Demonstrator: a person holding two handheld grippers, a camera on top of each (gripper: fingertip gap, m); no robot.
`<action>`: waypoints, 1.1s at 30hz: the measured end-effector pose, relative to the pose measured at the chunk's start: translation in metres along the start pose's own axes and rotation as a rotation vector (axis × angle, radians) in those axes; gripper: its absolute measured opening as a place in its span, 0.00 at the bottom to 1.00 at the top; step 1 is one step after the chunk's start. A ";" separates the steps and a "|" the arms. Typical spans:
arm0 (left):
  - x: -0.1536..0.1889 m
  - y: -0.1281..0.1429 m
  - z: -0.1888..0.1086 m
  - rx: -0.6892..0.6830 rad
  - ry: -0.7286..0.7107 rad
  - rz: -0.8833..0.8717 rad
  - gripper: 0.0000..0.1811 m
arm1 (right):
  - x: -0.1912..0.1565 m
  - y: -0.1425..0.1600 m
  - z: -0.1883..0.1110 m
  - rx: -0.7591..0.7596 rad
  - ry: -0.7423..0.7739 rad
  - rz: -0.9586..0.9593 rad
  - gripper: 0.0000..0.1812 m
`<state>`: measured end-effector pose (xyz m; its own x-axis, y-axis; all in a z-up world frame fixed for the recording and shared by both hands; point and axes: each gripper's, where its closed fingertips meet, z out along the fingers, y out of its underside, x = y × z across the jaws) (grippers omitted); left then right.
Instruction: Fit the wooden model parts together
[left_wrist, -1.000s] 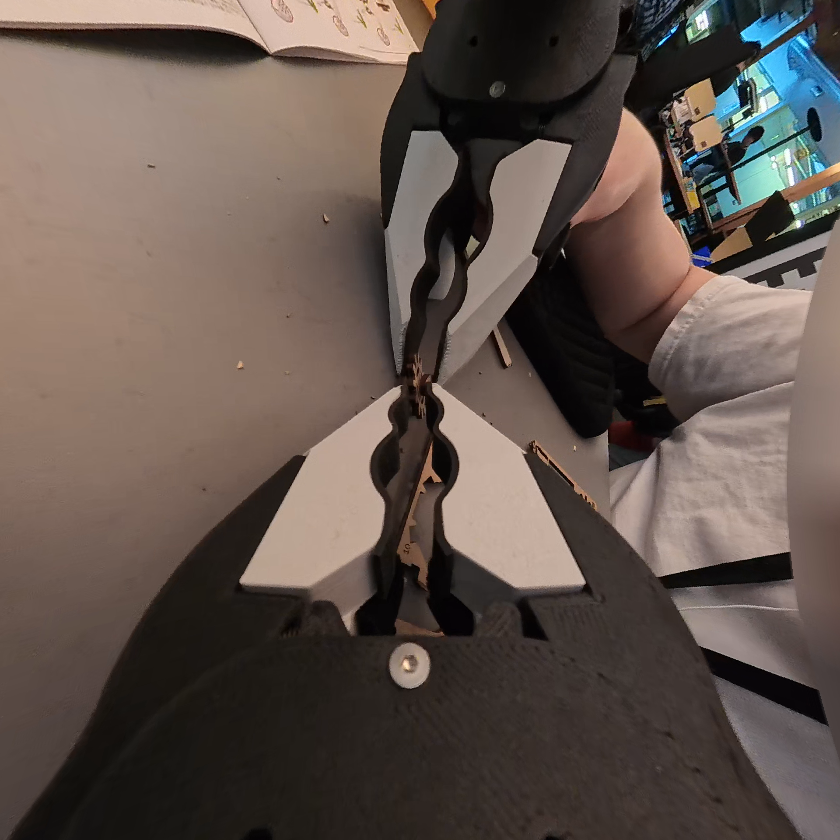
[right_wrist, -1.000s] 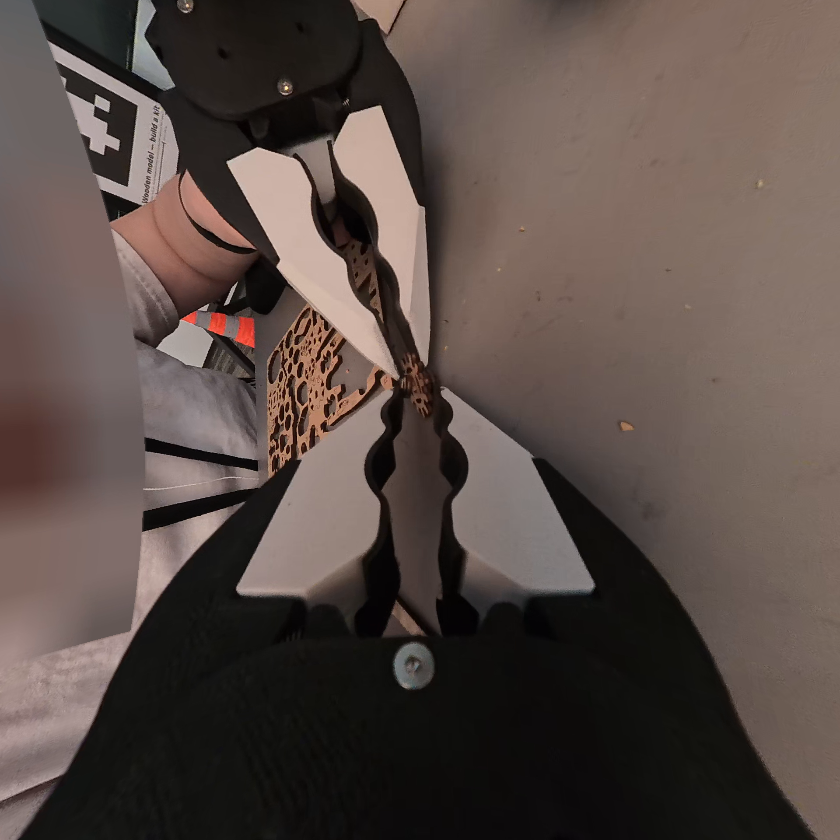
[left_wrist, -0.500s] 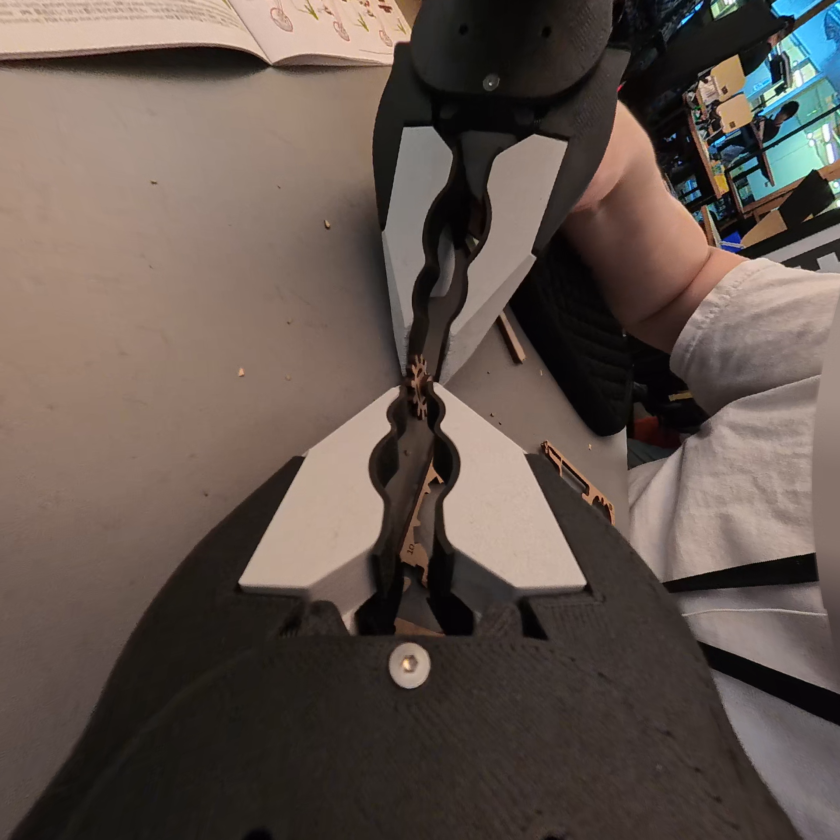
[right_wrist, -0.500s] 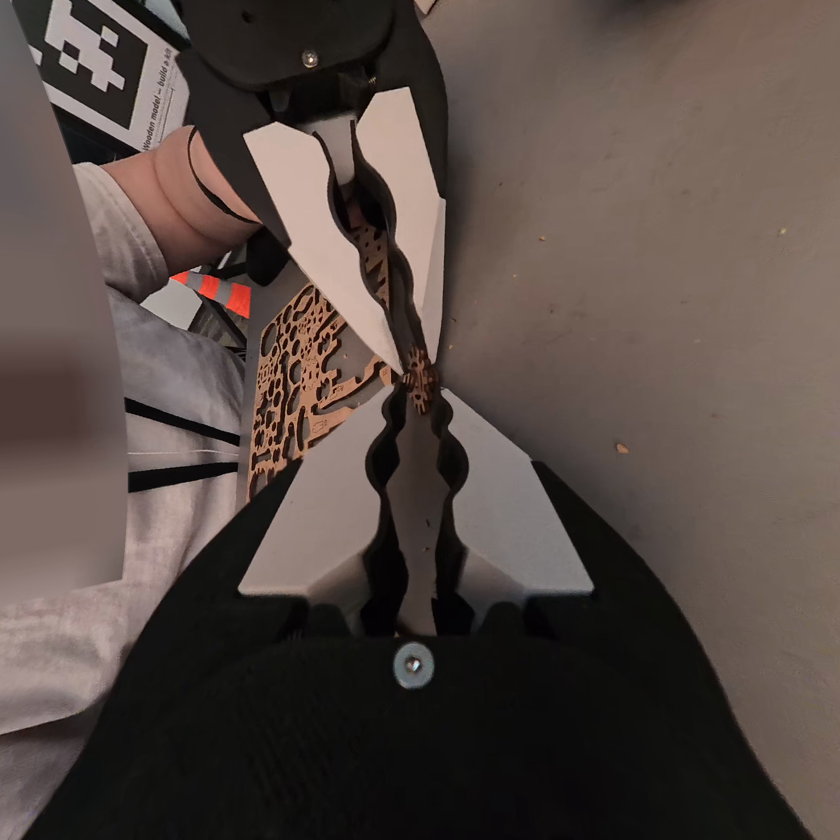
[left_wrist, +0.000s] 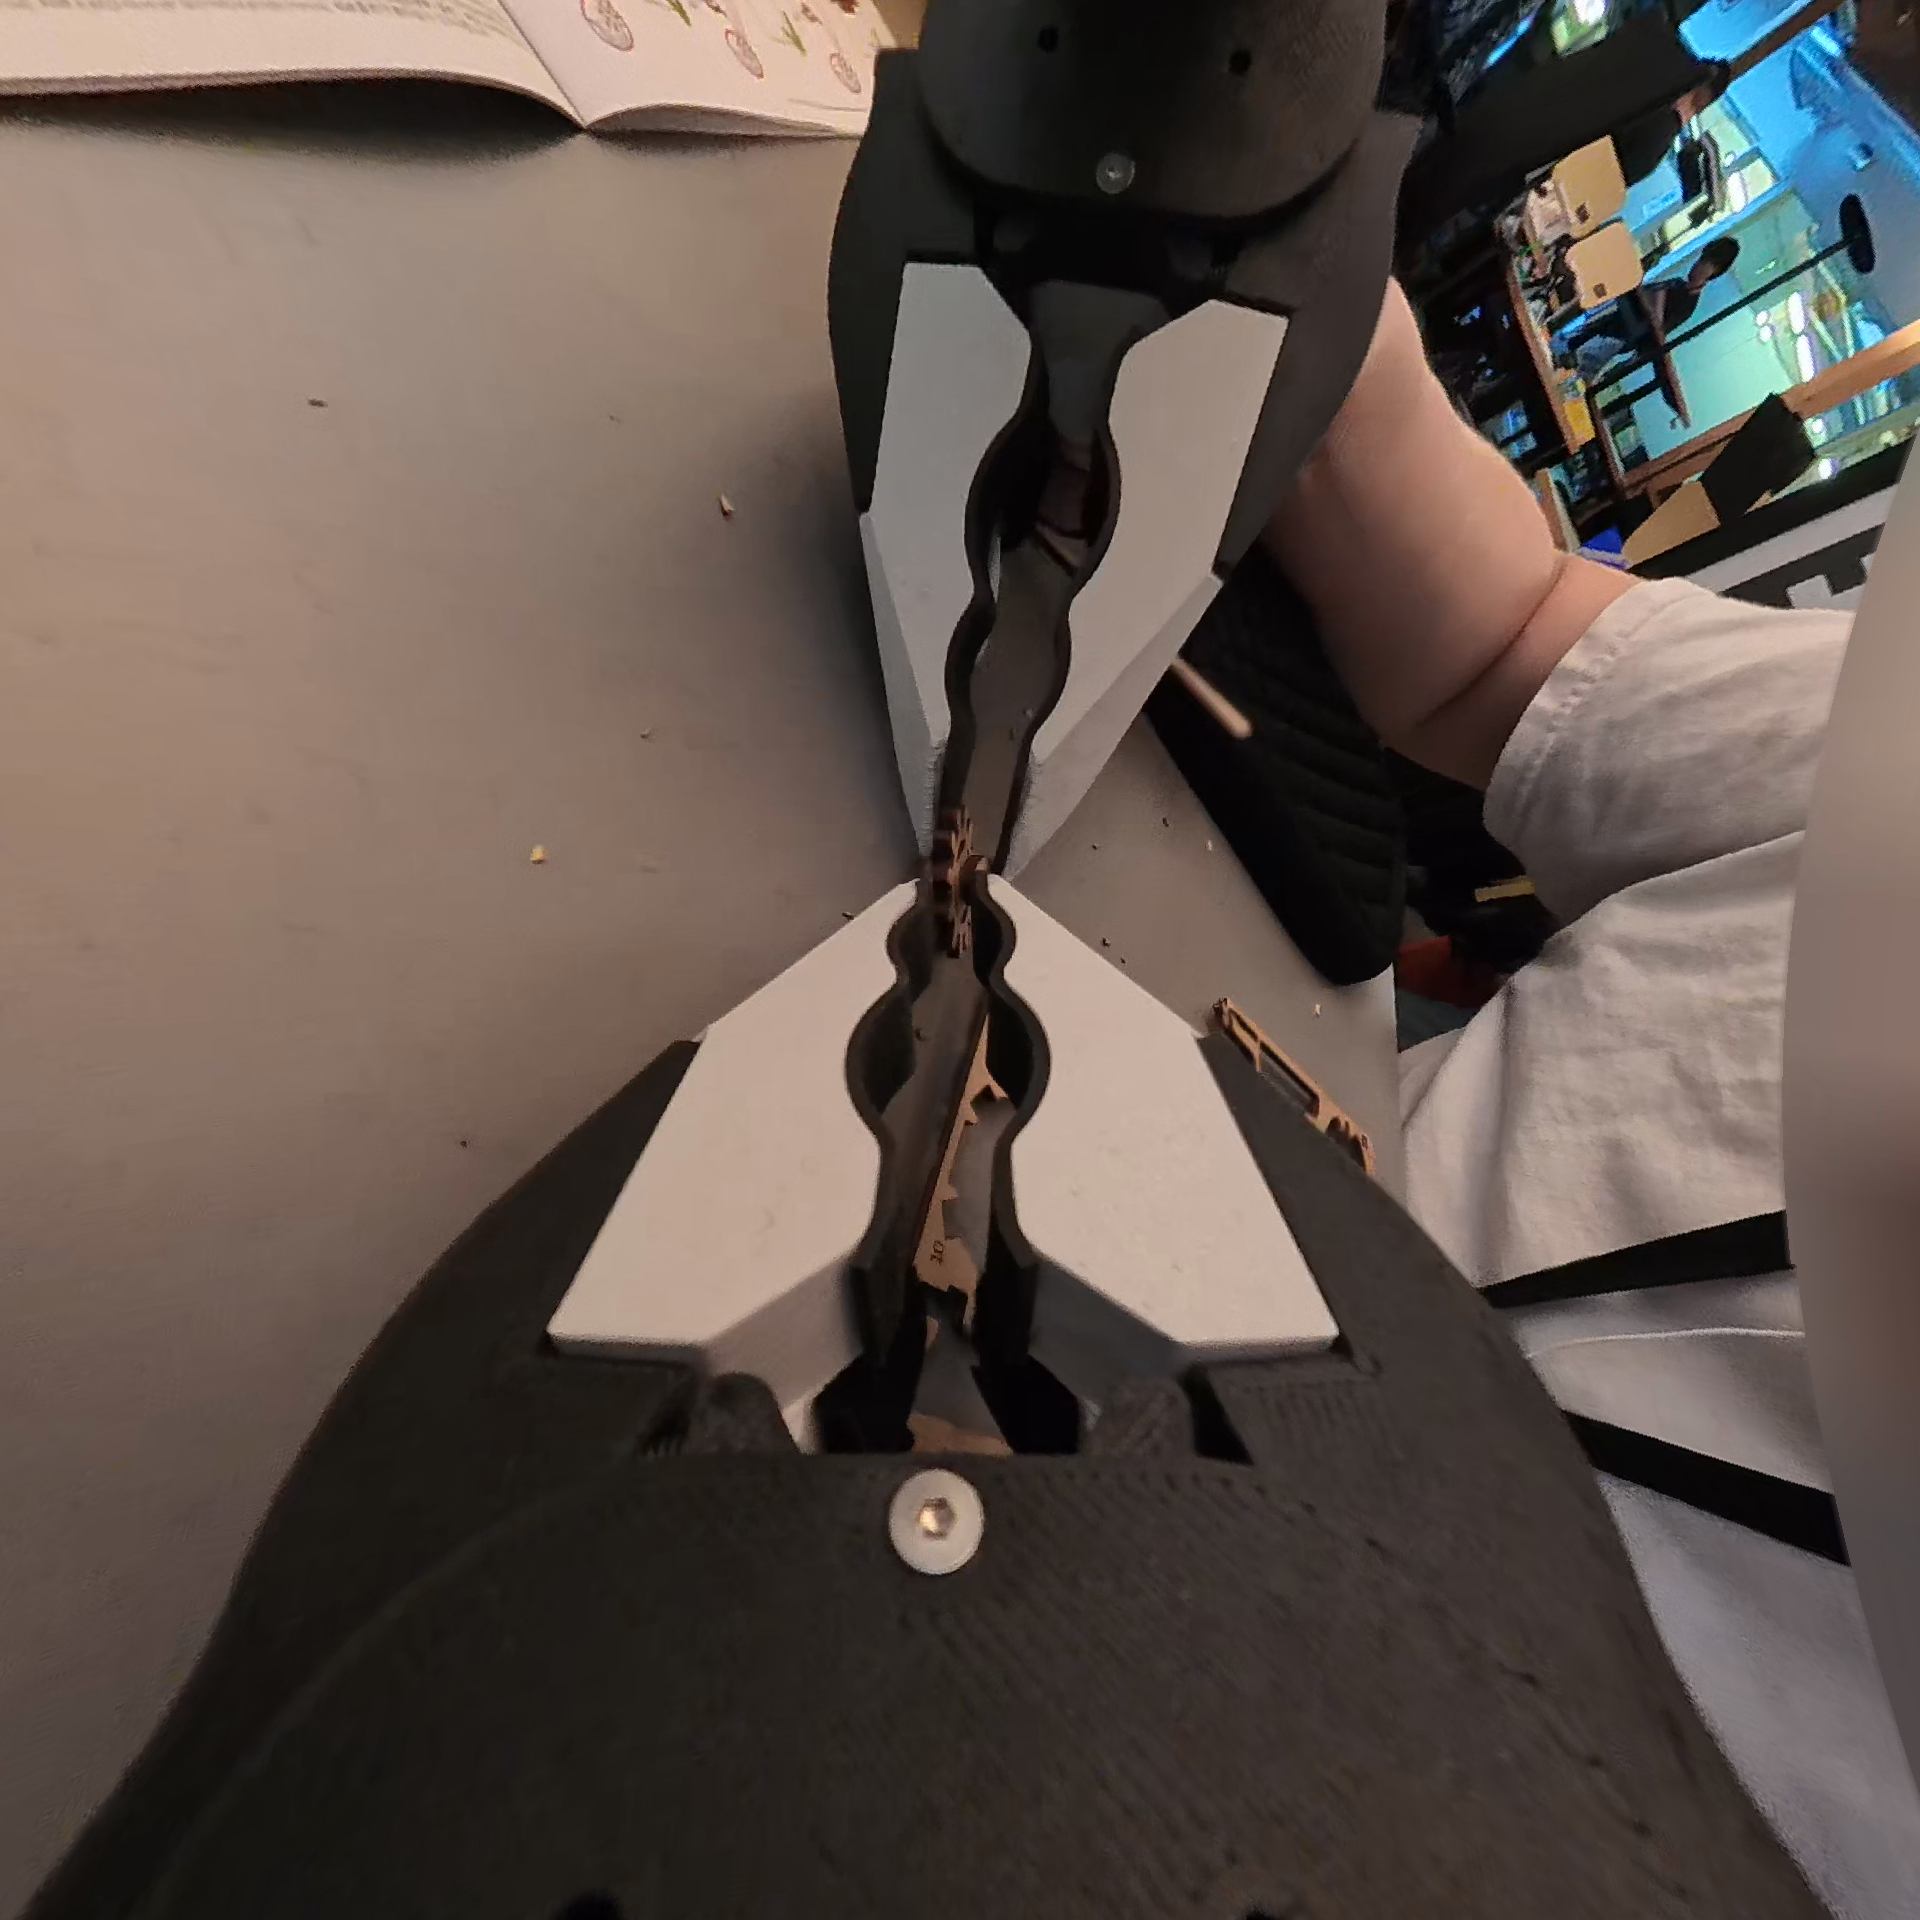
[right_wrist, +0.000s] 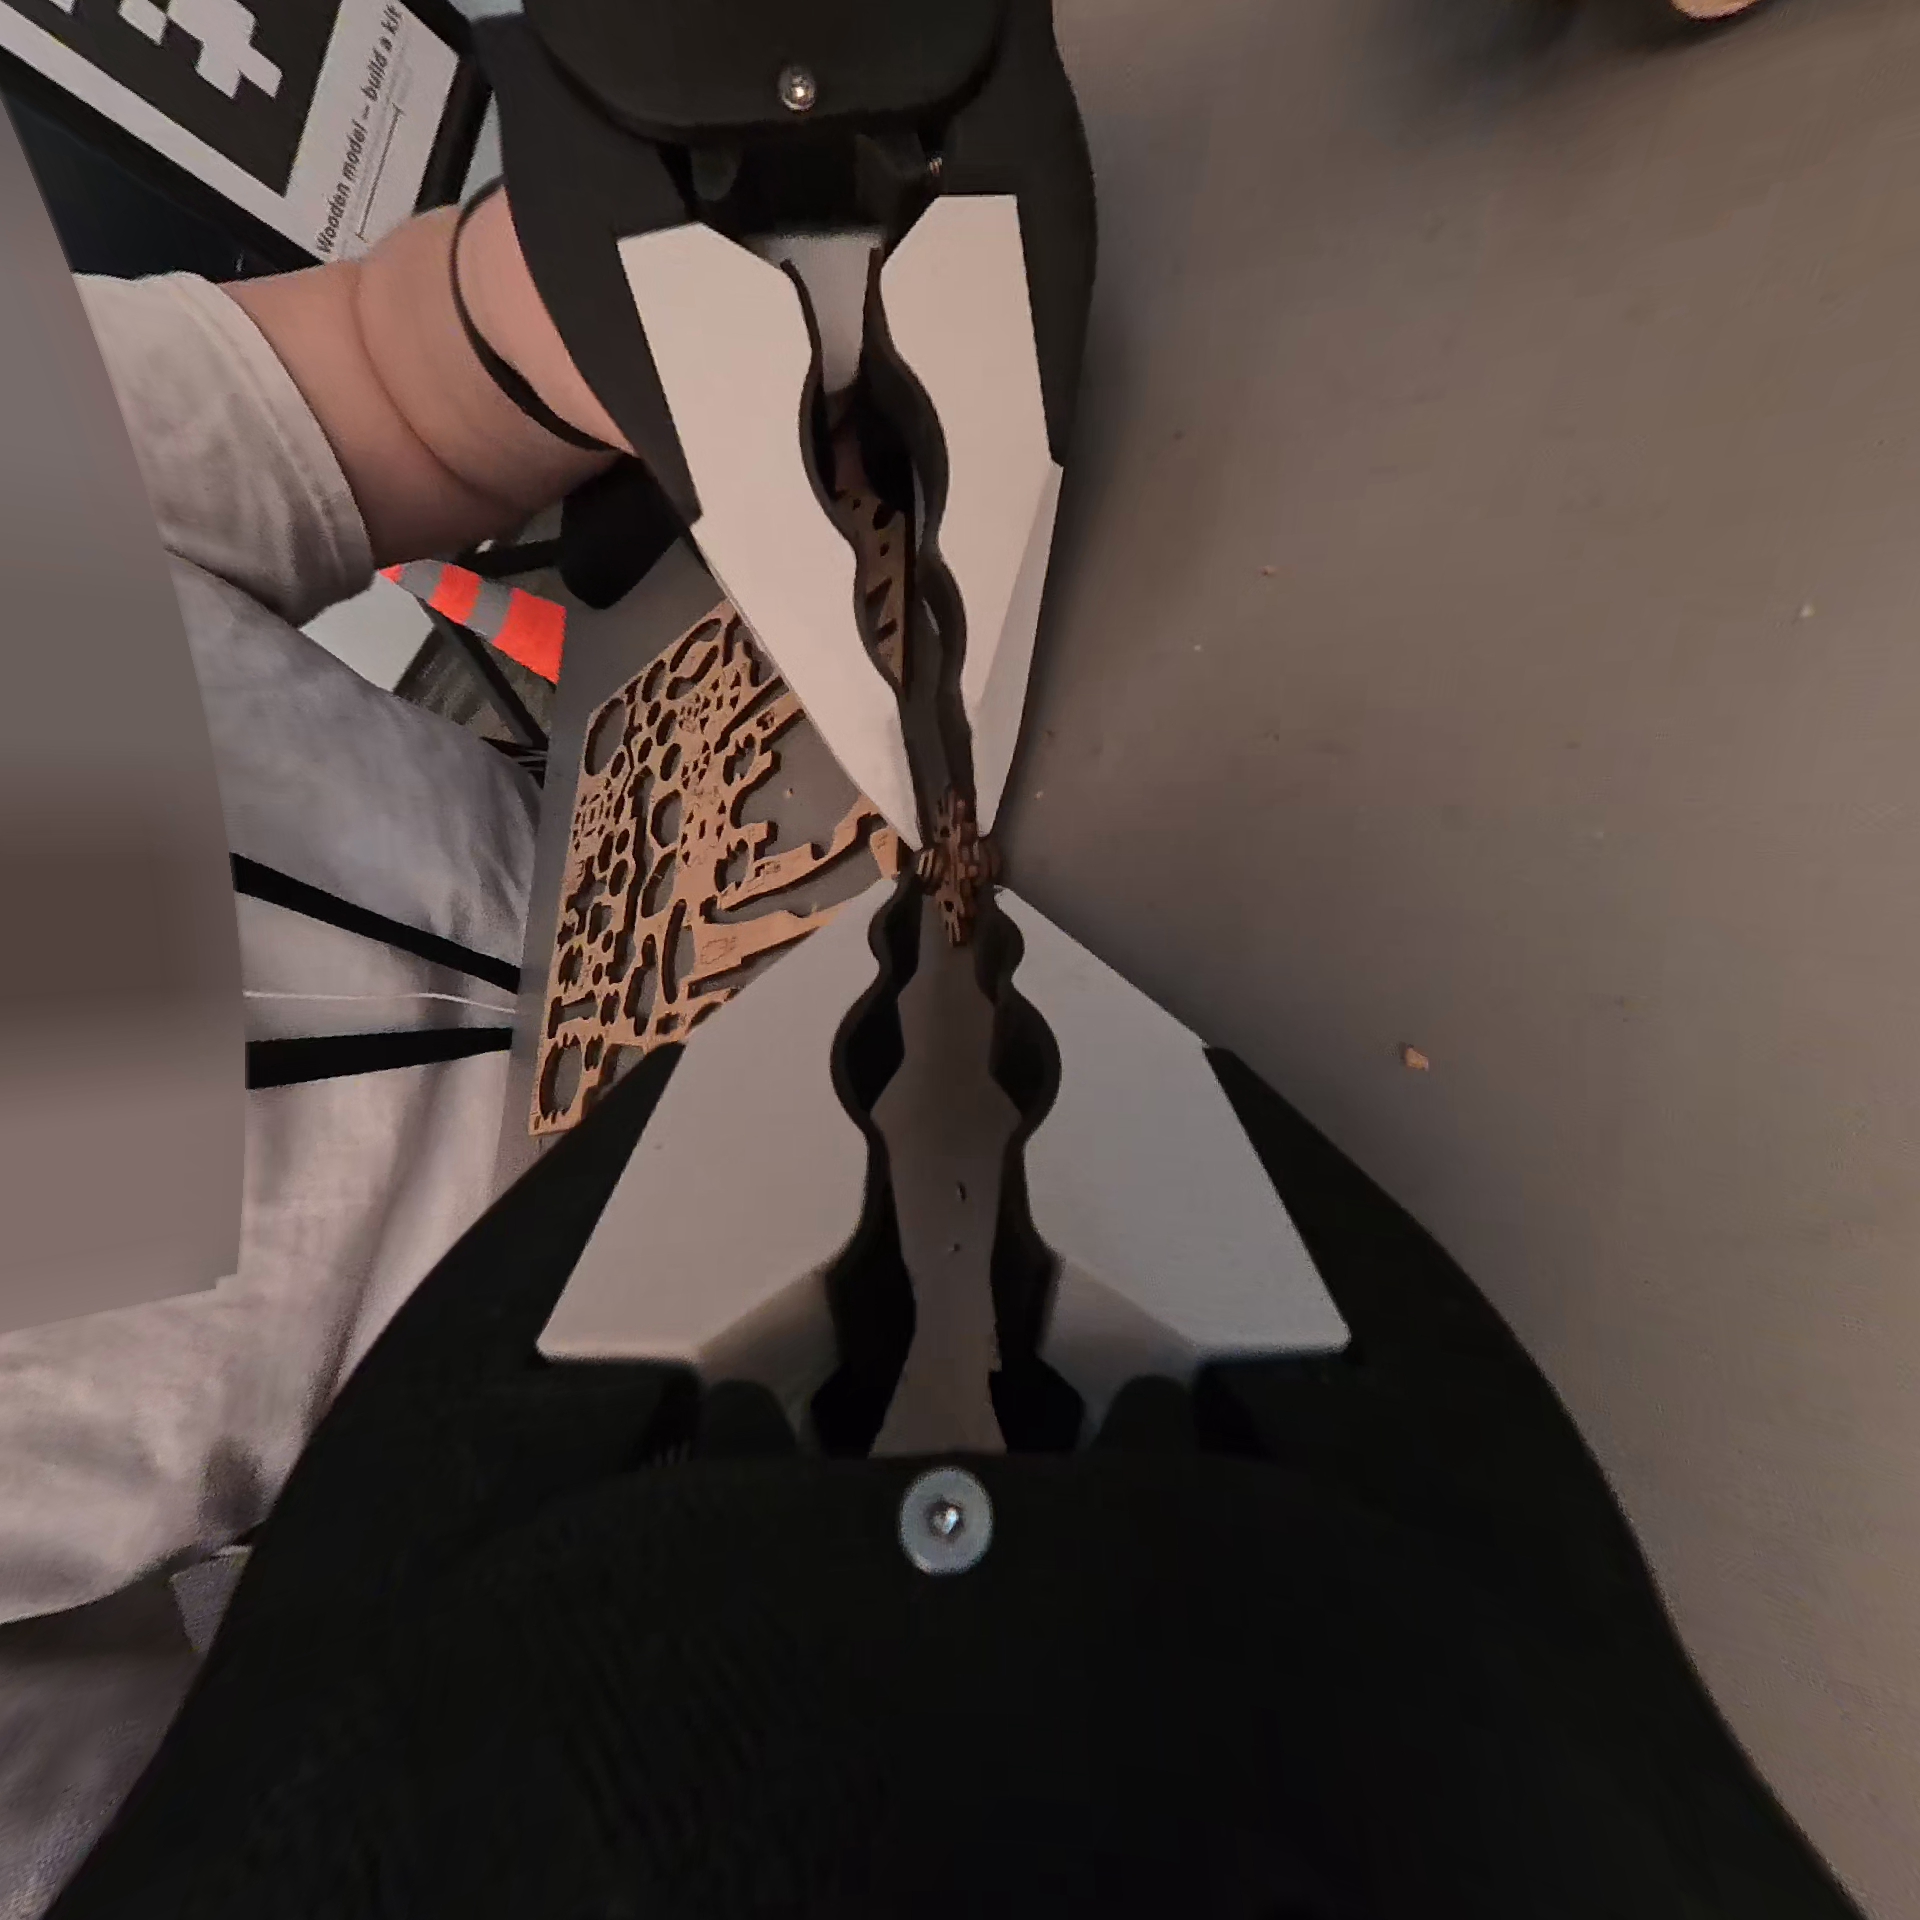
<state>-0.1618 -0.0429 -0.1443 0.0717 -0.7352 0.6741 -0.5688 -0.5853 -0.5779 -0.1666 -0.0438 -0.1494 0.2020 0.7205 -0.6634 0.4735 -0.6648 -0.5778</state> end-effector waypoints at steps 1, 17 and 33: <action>0.000 0.000 0.000 -0.003 -0.002 0.005 0.03 | 0.000 0.000 0.000 -0.003 -0.008 0.005 0.05; -0.002 0.000 0.001 -0.011 -0.010 -0.011 0.03 | 0.000 0.000 0.000 -0.001 -0.018 -0.018 0.05; -0.003 -0.002 0.001 0.006 -0.013 -0.012 0.04 | -0.002 0.004 0.002 -0.022 -0.022 -0.043 0.03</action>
<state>-0.1598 -0.0396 -0.1456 0.0887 -0.7324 0.6751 -0.5625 -0.5962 -0.5729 -0.1668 -0.0478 -0.1511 0.1622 0.7434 -0.6489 0.5002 -0.6288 -0.5953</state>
